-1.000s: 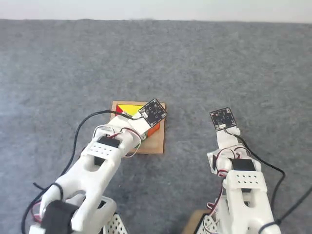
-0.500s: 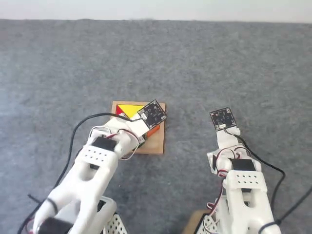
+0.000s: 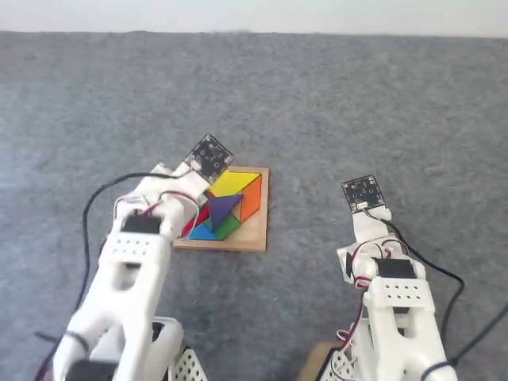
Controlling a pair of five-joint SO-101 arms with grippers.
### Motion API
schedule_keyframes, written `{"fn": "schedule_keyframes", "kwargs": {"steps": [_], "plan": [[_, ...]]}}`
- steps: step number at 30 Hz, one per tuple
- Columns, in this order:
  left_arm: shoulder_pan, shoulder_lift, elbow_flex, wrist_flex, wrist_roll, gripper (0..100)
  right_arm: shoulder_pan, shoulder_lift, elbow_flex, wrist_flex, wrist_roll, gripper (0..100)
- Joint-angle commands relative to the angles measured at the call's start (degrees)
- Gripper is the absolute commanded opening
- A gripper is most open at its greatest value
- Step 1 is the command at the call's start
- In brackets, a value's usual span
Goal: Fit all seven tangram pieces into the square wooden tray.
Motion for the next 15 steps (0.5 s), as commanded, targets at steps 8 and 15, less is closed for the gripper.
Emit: {"fn": "schedule_keyframes", "kwargs": {"steps": [8,15], "plan": [[-0.5,14.2,-9.4,-2.0,-0.8,17,0.5,-0.8,-0.3,-0.6,0.6,6.2],[1.9,9.2,-8.1,-2.1,4.2,17,0.5,-0.8,-0.3,-0.7,0.6,6.2]]}}
